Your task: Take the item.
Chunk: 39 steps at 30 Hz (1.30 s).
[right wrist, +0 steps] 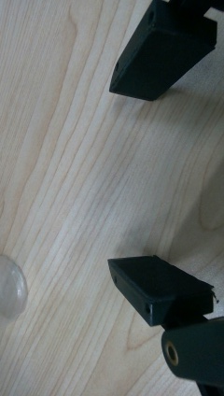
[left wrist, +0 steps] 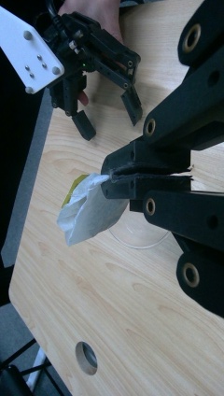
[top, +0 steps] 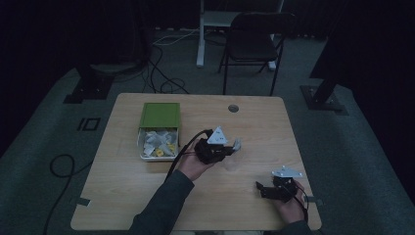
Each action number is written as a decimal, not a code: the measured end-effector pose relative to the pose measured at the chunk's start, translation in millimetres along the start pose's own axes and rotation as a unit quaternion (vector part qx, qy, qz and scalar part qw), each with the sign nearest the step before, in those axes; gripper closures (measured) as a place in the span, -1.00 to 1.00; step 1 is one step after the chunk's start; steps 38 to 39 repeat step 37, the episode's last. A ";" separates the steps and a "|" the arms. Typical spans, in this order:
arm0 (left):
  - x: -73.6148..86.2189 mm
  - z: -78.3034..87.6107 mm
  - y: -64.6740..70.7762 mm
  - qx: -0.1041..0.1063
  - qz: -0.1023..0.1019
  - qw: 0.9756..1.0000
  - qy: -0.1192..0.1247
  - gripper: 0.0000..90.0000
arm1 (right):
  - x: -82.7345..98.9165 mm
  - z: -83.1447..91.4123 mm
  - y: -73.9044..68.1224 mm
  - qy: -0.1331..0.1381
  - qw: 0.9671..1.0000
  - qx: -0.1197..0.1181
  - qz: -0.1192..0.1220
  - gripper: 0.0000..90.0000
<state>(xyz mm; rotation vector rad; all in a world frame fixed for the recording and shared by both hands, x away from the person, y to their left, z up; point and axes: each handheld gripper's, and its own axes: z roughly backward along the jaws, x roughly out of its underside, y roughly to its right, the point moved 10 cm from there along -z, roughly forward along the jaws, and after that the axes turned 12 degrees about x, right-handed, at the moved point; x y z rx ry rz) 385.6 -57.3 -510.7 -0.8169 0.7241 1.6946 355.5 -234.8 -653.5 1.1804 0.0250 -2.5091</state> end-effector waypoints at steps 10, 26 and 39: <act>7.0 4.6 -11.6 -0.024 0.014 1.000 0.001 0.32 | 0.2 0.2 0.0 0.000 1.000 0.000 0.000 -0.70; 35.6 45.0 -29.4 -0.083 0.045 0.995 0.012 0.22 | 0.3 0.3 0.0 0.000 1.000 0.000 0.000 -0.70; 60.4 59.3 -26.1 -0.092 0.062 0.994 0.017 0.22 | 0.4 0.4 0.2 0.000 1.000 0.000 0.000 -0.70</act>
